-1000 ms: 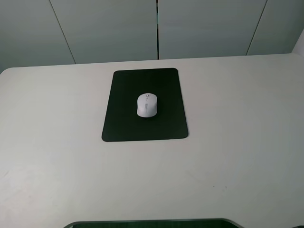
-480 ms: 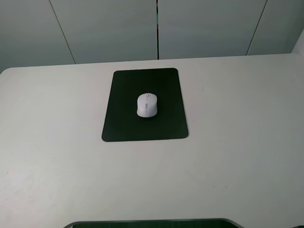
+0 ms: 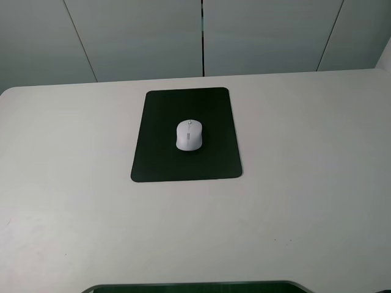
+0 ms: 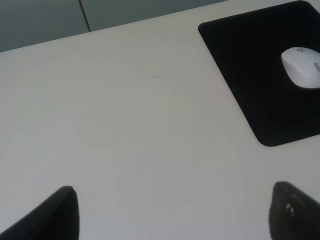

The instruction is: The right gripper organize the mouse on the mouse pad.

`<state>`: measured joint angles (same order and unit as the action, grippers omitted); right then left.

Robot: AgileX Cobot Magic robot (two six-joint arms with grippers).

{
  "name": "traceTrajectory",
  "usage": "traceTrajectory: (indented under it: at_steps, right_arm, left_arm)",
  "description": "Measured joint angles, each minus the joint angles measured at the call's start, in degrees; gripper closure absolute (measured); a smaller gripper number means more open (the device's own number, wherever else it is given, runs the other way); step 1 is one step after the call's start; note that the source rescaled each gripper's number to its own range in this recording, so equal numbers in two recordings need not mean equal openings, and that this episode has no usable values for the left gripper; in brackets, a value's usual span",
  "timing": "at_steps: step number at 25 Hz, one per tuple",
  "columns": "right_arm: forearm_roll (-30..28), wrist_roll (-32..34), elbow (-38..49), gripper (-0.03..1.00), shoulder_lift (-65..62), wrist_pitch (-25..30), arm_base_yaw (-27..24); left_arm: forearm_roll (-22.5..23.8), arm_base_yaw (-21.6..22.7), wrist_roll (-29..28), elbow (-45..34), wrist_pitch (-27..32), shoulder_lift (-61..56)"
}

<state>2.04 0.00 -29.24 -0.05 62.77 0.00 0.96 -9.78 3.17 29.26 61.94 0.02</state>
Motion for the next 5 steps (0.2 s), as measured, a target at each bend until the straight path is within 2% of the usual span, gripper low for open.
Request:
traceTrajectory:
  at_steps: [5]
  right_arm:
    - [0.0,0.0,0.0,-0.03,0.0,0.0,0.0]
  left_arm:
    - [0.0,0.0,0.0,0.0,0.0,0.0]
